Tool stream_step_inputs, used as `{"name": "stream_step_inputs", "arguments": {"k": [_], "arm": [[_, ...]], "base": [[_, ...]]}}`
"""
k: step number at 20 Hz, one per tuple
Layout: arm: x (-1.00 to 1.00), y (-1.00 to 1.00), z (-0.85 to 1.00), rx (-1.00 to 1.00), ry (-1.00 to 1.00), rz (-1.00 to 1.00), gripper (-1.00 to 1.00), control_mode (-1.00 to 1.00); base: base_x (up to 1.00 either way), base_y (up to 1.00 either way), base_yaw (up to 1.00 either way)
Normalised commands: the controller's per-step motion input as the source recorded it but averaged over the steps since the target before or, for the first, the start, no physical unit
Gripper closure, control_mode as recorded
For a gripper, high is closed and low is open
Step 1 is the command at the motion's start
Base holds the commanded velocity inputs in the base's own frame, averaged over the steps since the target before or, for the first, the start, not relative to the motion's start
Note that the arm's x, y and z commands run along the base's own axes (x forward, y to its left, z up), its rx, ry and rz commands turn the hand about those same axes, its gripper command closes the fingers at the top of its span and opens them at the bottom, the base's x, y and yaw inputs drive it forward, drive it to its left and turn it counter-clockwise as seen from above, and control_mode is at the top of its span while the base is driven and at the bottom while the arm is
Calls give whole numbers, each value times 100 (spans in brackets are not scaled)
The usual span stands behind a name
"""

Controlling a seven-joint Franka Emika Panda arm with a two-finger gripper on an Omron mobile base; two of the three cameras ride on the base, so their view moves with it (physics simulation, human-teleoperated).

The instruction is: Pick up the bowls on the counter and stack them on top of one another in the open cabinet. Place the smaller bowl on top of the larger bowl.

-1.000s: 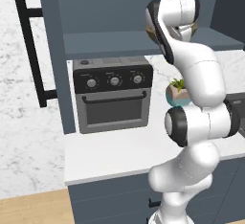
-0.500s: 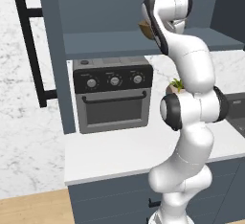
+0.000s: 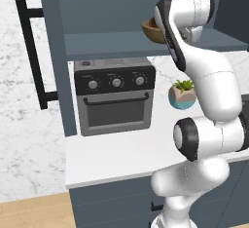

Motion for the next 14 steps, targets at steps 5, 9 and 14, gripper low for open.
{"name": "stream_step_inputs", "arguments": {"k": [5,9,14], "arm": [[-100,-5,-84,-11,-2,14,-100,-100],[-100,-10,-100,-16,2,20,-100,-100],[-88,-18,-100,-17,27,24,-100,-100]], "base": [[0,0,0],[0,0,0],[0,0,0]]}}
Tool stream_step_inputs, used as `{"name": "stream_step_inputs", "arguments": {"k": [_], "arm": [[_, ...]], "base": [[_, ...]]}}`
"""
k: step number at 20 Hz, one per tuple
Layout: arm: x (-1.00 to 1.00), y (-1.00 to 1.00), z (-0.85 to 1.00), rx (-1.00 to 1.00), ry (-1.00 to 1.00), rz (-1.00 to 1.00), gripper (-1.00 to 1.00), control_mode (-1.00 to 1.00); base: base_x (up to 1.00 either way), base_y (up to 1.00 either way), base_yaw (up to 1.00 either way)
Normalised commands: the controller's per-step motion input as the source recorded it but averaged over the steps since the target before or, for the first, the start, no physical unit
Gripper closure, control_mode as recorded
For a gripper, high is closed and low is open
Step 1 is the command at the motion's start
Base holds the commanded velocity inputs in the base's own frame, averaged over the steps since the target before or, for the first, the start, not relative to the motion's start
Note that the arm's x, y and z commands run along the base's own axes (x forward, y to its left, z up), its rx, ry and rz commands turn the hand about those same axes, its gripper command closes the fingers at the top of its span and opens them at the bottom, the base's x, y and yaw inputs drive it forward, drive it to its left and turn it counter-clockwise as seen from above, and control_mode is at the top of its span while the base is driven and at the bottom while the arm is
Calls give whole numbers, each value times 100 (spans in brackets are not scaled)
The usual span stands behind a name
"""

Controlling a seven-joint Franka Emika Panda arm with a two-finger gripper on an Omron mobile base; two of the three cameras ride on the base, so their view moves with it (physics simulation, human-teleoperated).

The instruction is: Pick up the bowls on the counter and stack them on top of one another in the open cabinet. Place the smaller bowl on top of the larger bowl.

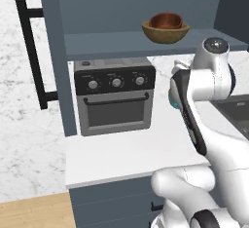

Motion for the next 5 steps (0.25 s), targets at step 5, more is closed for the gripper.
{"name": "stream_step_inputs", "arguments": {"k": [5], "arm": [[-2,-15,-92,-5,31,18,-100,-100]], "base": [[0,0,0]]}}
